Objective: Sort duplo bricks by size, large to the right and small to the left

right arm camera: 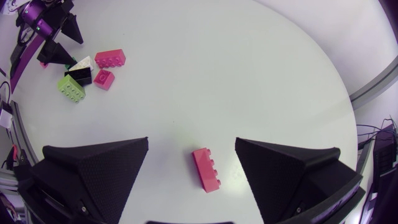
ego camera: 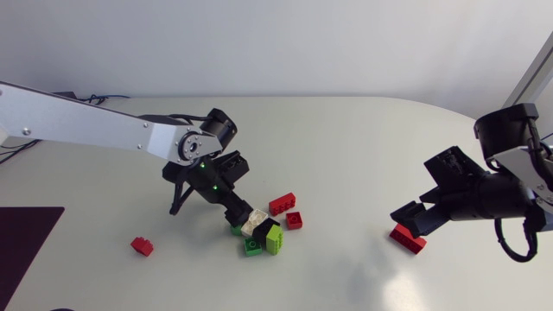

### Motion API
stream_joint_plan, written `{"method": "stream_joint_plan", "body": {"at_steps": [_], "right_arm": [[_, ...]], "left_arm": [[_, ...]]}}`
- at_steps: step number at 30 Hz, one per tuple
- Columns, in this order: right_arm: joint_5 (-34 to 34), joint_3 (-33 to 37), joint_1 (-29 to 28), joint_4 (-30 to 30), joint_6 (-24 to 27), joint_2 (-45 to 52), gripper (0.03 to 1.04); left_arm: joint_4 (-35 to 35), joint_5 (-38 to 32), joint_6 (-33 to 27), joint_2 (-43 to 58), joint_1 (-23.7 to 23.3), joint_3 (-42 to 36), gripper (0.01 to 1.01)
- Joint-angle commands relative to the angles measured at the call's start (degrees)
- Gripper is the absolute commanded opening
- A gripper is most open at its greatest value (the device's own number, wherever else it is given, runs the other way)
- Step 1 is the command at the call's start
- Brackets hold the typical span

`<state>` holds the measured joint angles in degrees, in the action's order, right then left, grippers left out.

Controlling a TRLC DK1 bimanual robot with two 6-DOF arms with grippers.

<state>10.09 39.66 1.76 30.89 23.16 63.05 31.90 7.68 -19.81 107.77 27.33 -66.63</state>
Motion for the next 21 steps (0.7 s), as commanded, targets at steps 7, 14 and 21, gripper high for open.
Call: {"method": "stream_joint_plan", "body": {"at_steps": [7, 14, 21], "right_arm": [[0.11, -2.13, -0.44, 0.13, 0.40, -0.47, 1.00], [0.11, -2.39, -0.44, 0.22, 0.40, -0.82, 1.00], [0.20, -3.27, -0.88, 0.13, 0.57, -1.35, 1.00]], "left_arm": [[-1.14, -0.12, 0.83, 2.10, -0.88, 0.63, 0.939], [-1.05, -1.09, 1.80, 2.10, -0.44, 1.15, 0.615], [-1.05, -2.41, 0.92, -0.10, -1.93, 4.93, 0.492]]}}
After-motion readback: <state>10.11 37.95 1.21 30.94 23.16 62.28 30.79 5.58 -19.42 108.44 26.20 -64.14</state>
